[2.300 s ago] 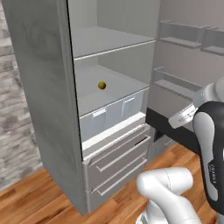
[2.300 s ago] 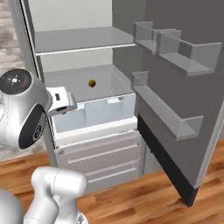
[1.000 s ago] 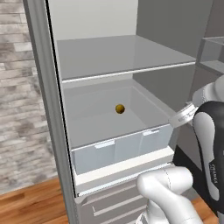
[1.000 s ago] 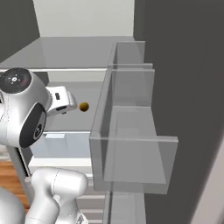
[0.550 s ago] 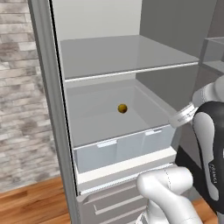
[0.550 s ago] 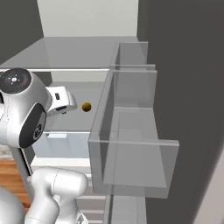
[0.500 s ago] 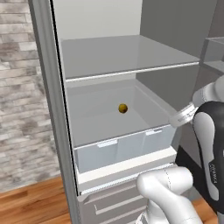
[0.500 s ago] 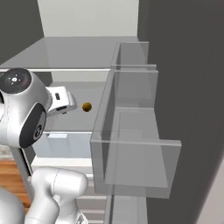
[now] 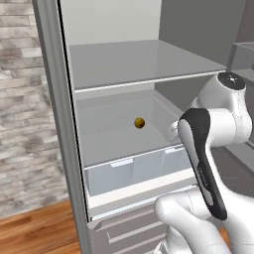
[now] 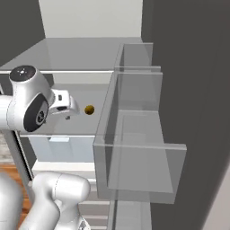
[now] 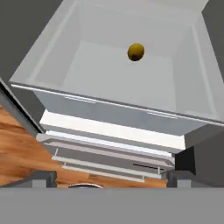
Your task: Grab the lemon and lime from the fridge, place them in the blender, close the lid, and turn on the blender to create a marinade.
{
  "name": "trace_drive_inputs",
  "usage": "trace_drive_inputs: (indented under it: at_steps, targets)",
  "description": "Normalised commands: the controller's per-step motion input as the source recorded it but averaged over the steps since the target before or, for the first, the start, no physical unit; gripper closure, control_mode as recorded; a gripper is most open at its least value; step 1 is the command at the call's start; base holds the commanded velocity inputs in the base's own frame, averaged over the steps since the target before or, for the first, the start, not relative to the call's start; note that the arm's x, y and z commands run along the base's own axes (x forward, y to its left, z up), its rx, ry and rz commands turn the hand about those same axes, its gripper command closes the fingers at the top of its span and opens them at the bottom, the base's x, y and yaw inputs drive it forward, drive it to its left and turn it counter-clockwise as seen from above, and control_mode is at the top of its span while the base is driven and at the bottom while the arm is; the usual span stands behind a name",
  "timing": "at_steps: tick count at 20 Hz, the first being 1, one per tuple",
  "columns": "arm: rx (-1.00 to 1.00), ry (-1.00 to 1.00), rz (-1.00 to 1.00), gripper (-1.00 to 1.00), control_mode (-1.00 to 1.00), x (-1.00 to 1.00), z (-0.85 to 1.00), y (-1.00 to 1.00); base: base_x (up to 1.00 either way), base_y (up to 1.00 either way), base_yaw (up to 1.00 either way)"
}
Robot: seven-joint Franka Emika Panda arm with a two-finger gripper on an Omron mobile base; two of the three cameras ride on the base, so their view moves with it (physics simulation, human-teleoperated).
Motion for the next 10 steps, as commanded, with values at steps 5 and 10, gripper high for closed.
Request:
trace_drive_inputs:
  at_steps: [5, 10]
  targets:
    - [0.00, 0.07, -0.19, -1.00, -1.00, 0.60, -0.49, 0.11, 0.00, 0.00, 0.00]
    - [0.00, 0.00, -0.14, -1.00, -1.00, 0.69, -0.18, 0.13, 0.00, 0.00, 0.00]
